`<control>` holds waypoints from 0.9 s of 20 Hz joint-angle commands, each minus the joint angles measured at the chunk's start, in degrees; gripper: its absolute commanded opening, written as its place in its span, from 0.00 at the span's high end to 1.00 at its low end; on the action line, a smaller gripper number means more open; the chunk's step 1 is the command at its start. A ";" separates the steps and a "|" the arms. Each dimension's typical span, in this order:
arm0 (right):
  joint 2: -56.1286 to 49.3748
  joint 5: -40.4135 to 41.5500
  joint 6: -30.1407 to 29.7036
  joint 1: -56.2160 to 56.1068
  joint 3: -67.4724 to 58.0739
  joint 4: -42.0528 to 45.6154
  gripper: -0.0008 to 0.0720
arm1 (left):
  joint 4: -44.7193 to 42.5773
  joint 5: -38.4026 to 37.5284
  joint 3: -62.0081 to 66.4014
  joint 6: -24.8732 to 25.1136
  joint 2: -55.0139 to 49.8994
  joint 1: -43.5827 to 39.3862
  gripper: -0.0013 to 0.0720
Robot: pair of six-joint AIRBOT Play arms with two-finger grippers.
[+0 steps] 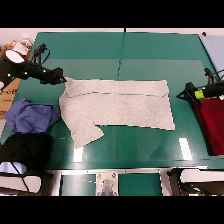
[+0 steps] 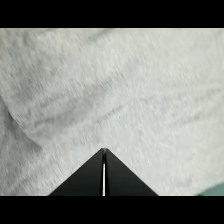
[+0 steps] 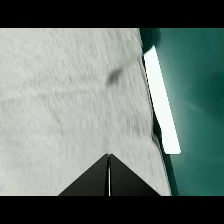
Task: Fold the shirts.
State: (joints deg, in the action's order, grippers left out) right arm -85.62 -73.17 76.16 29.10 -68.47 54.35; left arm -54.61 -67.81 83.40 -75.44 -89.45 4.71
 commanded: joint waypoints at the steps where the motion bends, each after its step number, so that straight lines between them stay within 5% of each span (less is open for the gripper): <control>1: 11.06 -0.96 2.62 3.08 12.55 0.87 0.97 | -0.55 -10.75 3.43 -2.78 0.98 -0.13 0.95; 7: 29.44 3.19 7.15 3.39 42.10 3.17 0.97 | -1.03 -9.84 -22.93 -2.97 25.16 -1.27 0.95; 8: 29.90 5.31 7.78 3.37 45.62 1.84 0.86 | -2.49 -8.20 -28.70 -3.04 30.91 -1.27 0.95; 10: 29.38 12.52 7.61 3.34 50.60 -3.69 0.40 | -5.90 -6.45 -36.87 -6.32 39.98 -1.27 0.95; 14: 26.67 27.04 7.13 0.28 52.24 -14.32 0.39 | -8.09 -8.20 -41.68 -12.87 47.78 -1.27 0.94; 16: 24.98 33.00 4.07 -2.16 51.84 -20.59 0.48 | -8.09 -8.41 -41.68 -14.08 48.30 -1.27 0.94; 17: 24.20 35.36 3.15 -3.48 51.82 -22.99 0.60 | -8.09 -8.04 -41.75 -14.32 48.30 -1.27 0.71; 18: 23.74 36.33 2.38 -4.24 51.80 -23.82 0.81 | -8.22 -7.74 -41.75 -14.84 48.30 -1.27 0.26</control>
State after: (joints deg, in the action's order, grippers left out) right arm -60.29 -45.30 81.10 27.49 -17.39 37.95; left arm -61.98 -75.83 43.09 -87.59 -43.09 3.42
